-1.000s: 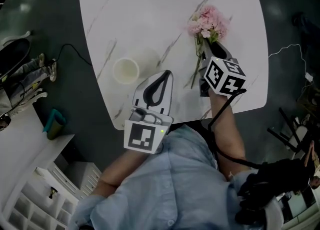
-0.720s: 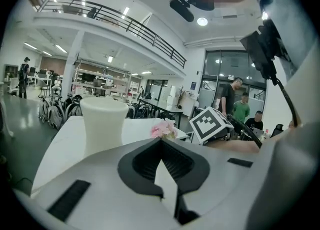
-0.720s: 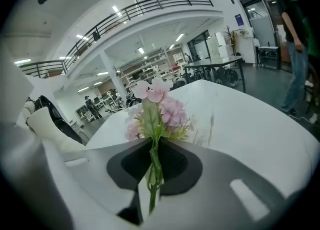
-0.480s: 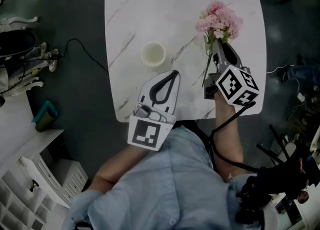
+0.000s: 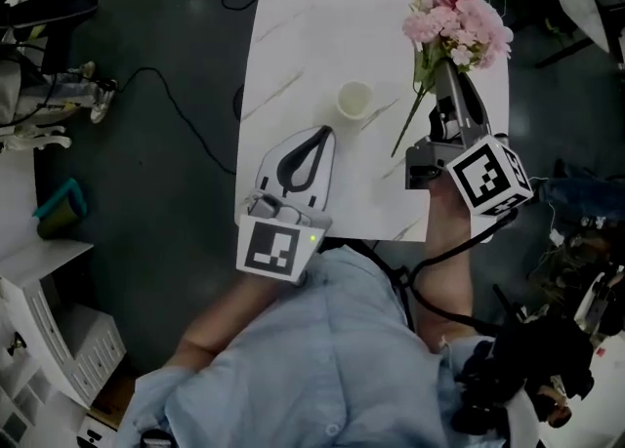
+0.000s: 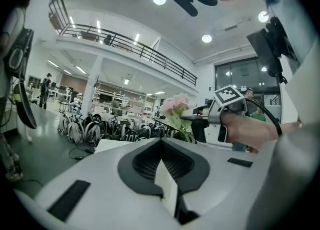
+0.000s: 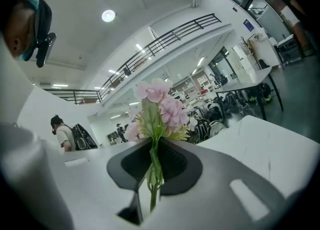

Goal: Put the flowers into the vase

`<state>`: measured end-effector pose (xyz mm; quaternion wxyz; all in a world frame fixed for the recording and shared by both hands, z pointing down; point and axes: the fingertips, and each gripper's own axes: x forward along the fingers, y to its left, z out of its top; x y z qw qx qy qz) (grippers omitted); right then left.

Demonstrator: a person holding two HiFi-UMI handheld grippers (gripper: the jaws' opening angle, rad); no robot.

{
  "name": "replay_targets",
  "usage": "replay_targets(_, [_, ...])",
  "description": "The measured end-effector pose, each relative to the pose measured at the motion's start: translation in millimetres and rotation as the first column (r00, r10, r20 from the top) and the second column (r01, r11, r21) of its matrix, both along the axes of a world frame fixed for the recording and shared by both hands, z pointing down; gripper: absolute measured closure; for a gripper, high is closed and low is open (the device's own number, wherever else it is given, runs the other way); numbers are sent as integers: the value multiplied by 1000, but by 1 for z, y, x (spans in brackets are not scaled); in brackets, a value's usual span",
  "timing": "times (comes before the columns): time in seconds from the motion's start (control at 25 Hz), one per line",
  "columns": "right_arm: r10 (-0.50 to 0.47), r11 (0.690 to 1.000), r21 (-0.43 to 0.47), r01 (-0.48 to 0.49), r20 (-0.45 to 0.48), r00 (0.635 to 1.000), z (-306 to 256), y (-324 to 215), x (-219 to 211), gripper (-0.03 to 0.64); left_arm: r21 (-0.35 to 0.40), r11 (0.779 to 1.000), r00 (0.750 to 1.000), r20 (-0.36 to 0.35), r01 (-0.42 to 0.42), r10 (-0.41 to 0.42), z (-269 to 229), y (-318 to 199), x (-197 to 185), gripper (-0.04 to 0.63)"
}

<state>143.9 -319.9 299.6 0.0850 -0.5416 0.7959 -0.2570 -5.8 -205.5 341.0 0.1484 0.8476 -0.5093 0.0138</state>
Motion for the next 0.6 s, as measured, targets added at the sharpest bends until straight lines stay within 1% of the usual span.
replay_targets(0.16, [-62,994,87,61,7,998,-37,5,-31,589,38,998,999,2,48,-48,-14,15,-29,591])
replay_targets(0.28, [-104,979,175,105,-13,994,-72,18,-59,589,57,995,996,-2,84,-84,-22,35,-56,589])
replay_targets(0.32, [-108,974,200,108,-11,994,-80,16,-60,589,60,993,995,-3,99,-99,-23,35,-60,591])
replay_targets(0.48, [-133,952,281,121,22,991,-102,-6,-45,589,66,986,988,6,154,-155,-25,19,-54,590])
replay_targets(0.6, [-142,941,311,131,13,990,-102,-8,-55,589,60,983,985,10,172,-173,-20,23,-62,591])
